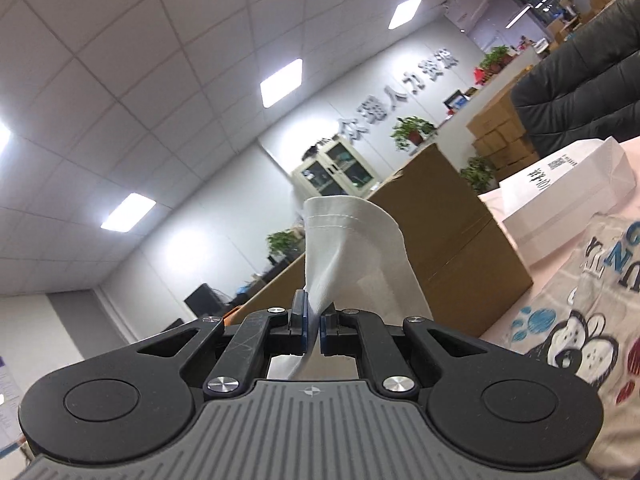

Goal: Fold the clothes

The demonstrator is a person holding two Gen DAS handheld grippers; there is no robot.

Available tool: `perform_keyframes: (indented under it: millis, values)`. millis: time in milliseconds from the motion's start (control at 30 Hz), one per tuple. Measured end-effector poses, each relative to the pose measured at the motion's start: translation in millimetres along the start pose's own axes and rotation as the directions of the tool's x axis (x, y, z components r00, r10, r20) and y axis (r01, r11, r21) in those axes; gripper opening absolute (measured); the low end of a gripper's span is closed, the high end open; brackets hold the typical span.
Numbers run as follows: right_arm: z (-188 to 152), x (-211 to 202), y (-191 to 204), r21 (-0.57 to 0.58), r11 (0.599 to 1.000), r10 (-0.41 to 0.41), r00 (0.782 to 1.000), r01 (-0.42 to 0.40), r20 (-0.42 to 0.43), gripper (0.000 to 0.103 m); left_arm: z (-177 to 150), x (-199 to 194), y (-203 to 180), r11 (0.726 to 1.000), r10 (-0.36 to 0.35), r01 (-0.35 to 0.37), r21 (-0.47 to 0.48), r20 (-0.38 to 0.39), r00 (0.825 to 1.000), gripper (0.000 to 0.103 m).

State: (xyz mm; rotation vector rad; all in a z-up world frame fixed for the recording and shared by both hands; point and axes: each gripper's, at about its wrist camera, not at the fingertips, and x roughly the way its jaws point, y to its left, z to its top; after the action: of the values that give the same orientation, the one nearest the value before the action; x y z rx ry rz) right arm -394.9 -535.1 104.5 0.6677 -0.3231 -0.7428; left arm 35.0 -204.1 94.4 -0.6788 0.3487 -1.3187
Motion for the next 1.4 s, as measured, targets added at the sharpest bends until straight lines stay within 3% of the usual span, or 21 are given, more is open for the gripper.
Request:
perform_keyframes:
  millis: [67,167,300,400,567,700,867,933,967,1000,1033,1067,1100,1167,1267,1333,1400]
  values:
    - [-15.0,-24.1,3.9,-0.007,0.999,0.033,0.999,-0.033,0.002,0.005,-3.8,-22.1,7.5,1.000,0.004,-0.003,0.004,-0.050,0.999,0.003]
    - [-41.3,-69.2,3.6,-0.043,0.998,0.050,0.999,-0.050,-0.014,0.005,-26.4,-57.8,19.5,0.998,0.019,-0.029,-0.064,-0.143,0.990,0.003]
    - [-75.6,-132.8,1.7,-0.124,0.992,0.004,0.999,-0.009,-0.037,0.005,-61.3,-115.9,33.2,0.990,0.048,-0.076,-0.120,-0.221,0.974,0.003]
    - [-92.6,-165.7,-0.1,-0.152,0.987,-0.056,0.997,0.047,-0.058,0.005,-64.6,-146.3,52.1,0.979,0.069,-0.111,-0.173,-0.234,0.970,0.003]
    - [-108.9,-204.2,0.8,-0.162,0.982,-0.116,0.987,0.098,-0.108,0.005,-64.7,-177.1,47.3,0.972,0.130,-0.171,-0.161,-0.240,0.962,0.003]
    - [-124.0,-222.1,-4.8,-0.149,0.980,-0.156,0.971,0.129,-0.182,0.005,-79.9,-194.3,54.8,0.947,0.235,-0.289,-0.141,-0.311,0.921,0.003]
    - [-143.9,-238.2,-21.1,-0.185,0.961,-0.251,0.930,0.206,-0.268,0.005,-89.5,-204.2,62.8,0.913,0.350,-0.401,-0.076,-0.361,0.865,0.004]
    - [-145.1,-244.2,-30.1,-0.186,0.957,-0.272,0.915,0.224,-0.299,0.007,-86.7,-210.3,67.1,0.898,0.383,-0.435,-0.070,-0.361,0.850,0.011]
    - [-141.9,-249.1,-31.5,-0.199,0.952,-0.286,0.911,0.234,-0.297,0.008,-83.3,-213.7,69.6,0.890,0.396,-0.449,-0.077,-0.357,0.846,0.019]
    - [-138.1,-253.9,-32.7,-0.211,0.946,-0.301,0.908,0.245,-0.291,0.018,-77.3,-216.4,69.4,0.885,0.414,-0.461,-0.074,-0.333,0.848,0.024]
    - [-130.5,-257.7,-32.9,-0.225,0.939,-0.315,0.911,0.259,-0.266,0.043,-71.0,-219.1,68.8,0.878,0.433,-0.473,-0.069,-0.307,0.848,0.040]
    - [-122.8,-261.5,-33.0,-0.238,0.932,-0.329,0.913,0.273,-0.241,0.056,-63.1,-220.8,64.7,0.871,0.459,-0.488,-0.049,-0.272,0.846,0.060]
    - [-114.8,-265.0,-33.1,-0.250,0.925,-0.340,0.916,0.285,-0.214,0.069,-55.1,-217.7,60.0,0.874,0.469,-0.486,-0.014,-0.238,0.850,0.066]
    - [-95.6,-261.4,-33.5,-0.263,0.921,-0.335,0.929,0.287,-0.159,0.070,-39.0,-210.6,50.6,0.875,0.483,-0.481,0.057,-0.171,0.859,0.068]
    - [-74.4,-243.4,-32.8,-0.277,0.921,-0.314,0.942,0.272,-0.117,0.073,-20.6,-179.4,41.8,0.897,0.437,-0.418,0.144,-0.158,0.885,0.068]
    - [-70.0,-222.2,-28.9,-0.301,0.928,-0.271,0.952,0.218,-0.145,0.074,-18.1,-154.4,37.1,0.915,0.389,-0.350,0.203,-0.208,0.897,0.068]
    - [-72.6,-198.4,-24.1,-0.338,0.932,-0.211,0.952,0.129,-0.220,0.077,-31.2,-136.6,35.1,0.920,0.361,-0.287,0.268,-0.289,0.887,0.069]
